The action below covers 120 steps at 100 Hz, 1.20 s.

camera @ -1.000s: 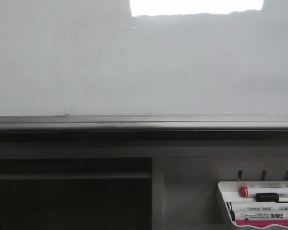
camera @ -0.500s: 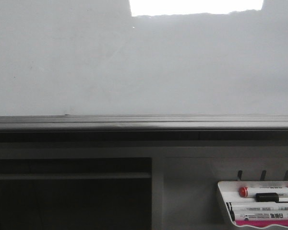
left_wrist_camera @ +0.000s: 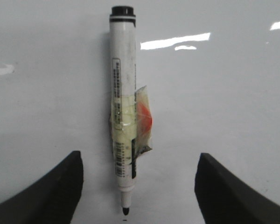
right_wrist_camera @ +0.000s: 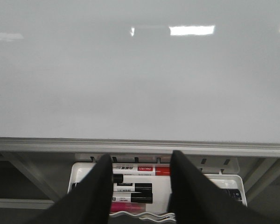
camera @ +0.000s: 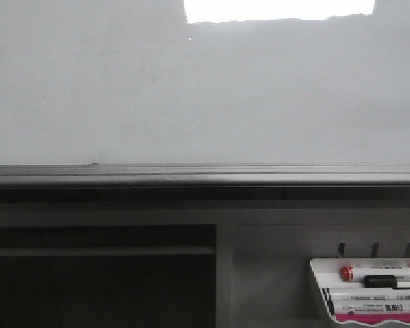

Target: Write number 2 on whiteboard

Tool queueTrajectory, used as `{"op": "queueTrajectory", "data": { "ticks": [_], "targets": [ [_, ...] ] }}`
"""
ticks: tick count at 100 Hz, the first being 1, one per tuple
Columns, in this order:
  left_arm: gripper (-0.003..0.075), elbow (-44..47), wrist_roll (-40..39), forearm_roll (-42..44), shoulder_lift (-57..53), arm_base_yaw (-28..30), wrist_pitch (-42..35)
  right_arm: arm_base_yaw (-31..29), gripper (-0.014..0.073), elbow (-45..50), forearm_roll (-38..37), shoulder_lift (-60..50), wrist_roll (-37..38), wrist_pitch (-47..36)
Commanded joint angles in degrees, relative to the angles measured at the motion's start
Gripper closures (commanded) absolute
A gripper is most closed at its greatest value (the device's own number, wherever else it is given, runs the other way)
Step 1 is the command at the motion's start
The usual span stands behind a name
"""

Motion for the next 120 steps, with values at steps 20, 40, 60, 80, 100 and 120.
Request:
{"op": "queueTrajectory", "data": {
  "ticks": [20,40,60,80,100,120],
  "targets": [
    [0.0248,-5.65,0.07,0.36,6.19,-0.45,-6.50,-0.27,0.0337,-2.05,0.20,1.02,-0.67,-4.33],
    [0.0248,-6.26,0.07,0.25,8.10,-0.45,-8.61,-0.27,0.0337,-2.05,0.20,1.02,-0.67,-4.33],
    [0.0248,-6.26,0.07,0.25,8.10,-0.45,-8.74,-0.27,0.0337,-2.05,0.20,1.02,-0.67,-4.33],
    [0.0381,-6.26,0.07,0.25,8.10,-0.45,-8.51,-0.27,0.0337,-2.05,0.20,1.02,-0.67,-4.33],
    [0.0550,-6.26,0.07,0.25,8.10,-0.45,-8.48,-0.27,0.0337,-2.05,0.20,1.02,-0.67,-4.33],
    [0.0631,-6.26,0.07,0.25,7.52,-0.45,-6.73,-0.27,0.0337,-2.05,0.20,1.02,-0.67,-4.44]
  ]
}}
